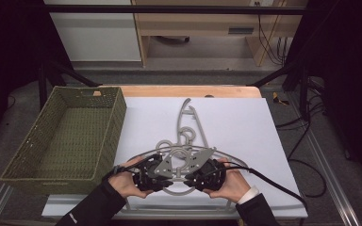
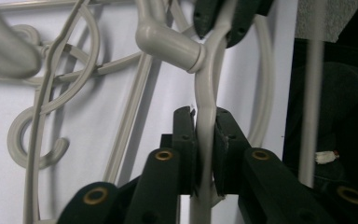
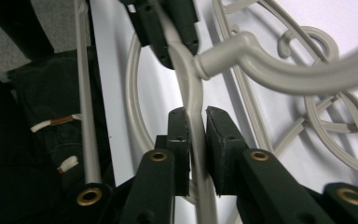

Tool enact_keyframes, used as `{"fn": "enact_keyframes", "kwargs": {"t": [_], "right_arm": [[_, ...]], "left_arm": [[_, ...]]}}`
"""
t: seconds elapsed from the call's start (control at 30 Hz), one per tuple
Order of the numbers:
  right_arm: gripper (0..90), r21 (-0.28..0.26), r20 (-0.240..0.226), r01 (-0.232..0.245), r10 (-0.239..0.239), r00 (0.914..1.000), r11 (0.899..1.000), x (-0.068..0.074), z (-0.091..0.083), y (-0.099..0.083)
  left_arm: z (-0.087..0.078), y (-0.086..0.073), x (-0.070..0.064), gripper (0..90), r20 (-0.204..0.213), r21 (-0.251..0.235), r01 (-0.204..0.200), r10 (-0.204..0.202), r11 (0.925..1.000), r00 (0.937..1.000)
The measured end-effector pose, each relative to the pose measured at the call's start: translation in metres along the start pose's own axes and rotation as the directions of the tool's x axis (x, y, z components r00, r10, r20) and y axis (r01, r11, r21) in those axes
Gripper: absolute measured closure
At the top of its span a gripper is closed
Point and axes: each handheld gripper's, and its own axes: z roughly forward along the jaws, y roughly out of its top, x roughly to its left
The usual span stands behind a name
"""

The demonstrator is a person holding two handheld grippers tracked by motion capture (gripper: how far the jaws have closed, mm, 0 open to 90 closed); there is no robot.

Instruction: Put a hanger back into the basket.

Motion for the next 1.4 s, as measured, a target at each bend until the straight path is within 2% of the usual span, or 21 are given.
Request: {"fn": "enact_keyframes", "kwargs": {"t": [0.27,0.4,0.53,0.57,0.67,0.73,0.77,0.8,0.83,0.93,0.97,1.0,1.07,1.13,1.17,1.2,1.23,1.27,1.3,1.33,1.4], "right_arm": [[77.6,-0.02,-0.005,-0.001,0.001,1.0,1.0,0.0,-0.004,0.0],[74.8,-0.05,0.013,-0.007,0.008,0.9999,0.999,0.001,-0.012,0.0],[69.9,-0.121,0.048,-0.025,0.031,0.9984,0.992,0.002,-0.026,-0.001],[64.9,-0.183,0.068,-0.048,0.061,0.9958,0.982,0.0,-0.036,-0.002],[60.1,-0.219,0.096,-0.071,0.094,0.9909,0.973,-0.003,-0.044,-0.004],[51.8,-0.267,0.15,-0.111,0.155,0.9765,0.957,-0.008,-0.051,-0.011],[51.8,-0.267,0.15,-0.111,0.155,0.9765,0.957,-0.008,-0.051,-0.011],[46.2,-0.296,0.181,-0.135,0.194,0.9641,0.946,-0.011,-0.055,-0.018],[44.1,-0.309,0.188,-0.145,0.21,0.9594,0.94,-0.012,-0.056,-0.021],[36.3,-0.37,0.219,-0.193,0.288,0.9322,0.909,-0.016,-0.064,-0.033],[36.3,-0.37,0.219,-0.193,0.288,0.9322,0.909,-0.016,-0.064,-0.033],[29.3,-0.408,0.249,-0.205,0.325,0.9121,0.889,-0.018,-0.069,-0.039],[26.8,-0.436,0.272,-0.214,0.355,0.8945,0.874,-0.019,-0.074,-0.046],[22.0,-0.457,0.279,-0.23,0.384,0.8801,0.859,-0.02,-0.076,-0.052],[22.0,-0.457,0.279,-0.23,0.384,0.8801,0.859,-0.02,-0.076,-0.052],[16.9,-0.476,0.3,-0.245,0.418,0.8577,0.845,-0.02,-0.078,-0.059],[14.8,-0.478,0.307,-0.248,0.425,0.8518,0.843,-0.021,-0.079,-0.061],[12.0,-0.483,0.315,-0.256,0.439,0.8414,0.837,-0.021,-0.079,-0.065],[12.0,-0.483,0.315,-0.256,0.439,0.8414,0.837,-0.021,-0.079,-0.065],[8.9,-0.49,0.328,-0.27,0.462,0.8239,0.829,-0.02,-0.079,-0.072],[7.8,-0.49,0.329,-0.276,0.469,0.8199,0.827,-0.02,-0.079,-0.074]], "left_arm": [[-0.007,-0.001,-0.002,82.4,0.005,-0.026,0.015,-0.015,0.9996,0.9999],[-0.014,-0.003,-0.001,82.5,0.021,-0.069,0.069,-0.068,0.9952,0.9974],[-0.022,-0.006,-0.001,82.5,-0.001,-0.099,0.112,-0.113,0.9887,0.9936],[-0.022,-0.007,0.0,82.5,-0.007,-0.097,0.119,-0.12,0.9882,0.9928],[-0.024,-0.01,0.002,82.5,-0.022,-0.1,0.146,-0.149,0.9842,0.9886],[-0.025,-0.014,0.003,82.5,-0.037,-0.111,0.177,-0.182,0.9779,0.9826],[-0.025,-0.014,0.003,82.5,-0.037,-0.111,0.177,-0.182,0.9779,0.9826],[-0.026,-0.016,0.004,82.5,-0.045,-0.109,0.189,-0.195,0.976,0.9798],[-0.027,-0.017,0.005,82.5,-0.056,-0.107,0.194,-0.2,0.9752,0.9781],[-0.032,-0.022,0.008,82.5,-0.092,-0.107,0.232,-0.242,0.9669,0.9659],[-0.032,-0.022,0.008,82.5,-0.092,-0.107,0.232,-0.242,0.9669,0.9659],[-0.033,-0.023,0.009,82.5,-0.105,-0.114,0.239,-0.251,0.9643,0.9622],[-0.037,-0.024,0.011,82.5,-0.112,-0.122,0.254,-0.268,0.9594,0.9569],[-0.041,-0.025,0.012,82.5,-0.123,-0.123,0.256,-0.27,0.9589,0.9549],[-0.043,-0.025,0.013,82.5,-0.127,-0.134,0.264,-0.281,0.9551,0.9512],[-0.048,-0.025,0.015,82.5,-0.147,-0.138,0.268,-0.288,0.9534,0.9463],[-0.048,-0.025,0.015,82.5,-0.147,-0.138,0.268,-0.288,0.9534,0.9463],[-0.054,-0.027,0.018,82.5,-0.155,-0.151,0.28,-0.303,0.948,0.9405],[-0.054,-0.027,0.018,82.5,-0.155,-0.151,0.28,-0.303,0.948,0.9405],[-0.057,-0.027,0.019,82.5,-0.16,-0.152,0.282,-0.305,0.9473,0.9387],[-0.062,-0.028,0.022,82.5,-0.168,-0.167,0.291,-0.318,0.9419,0.9329]]}}
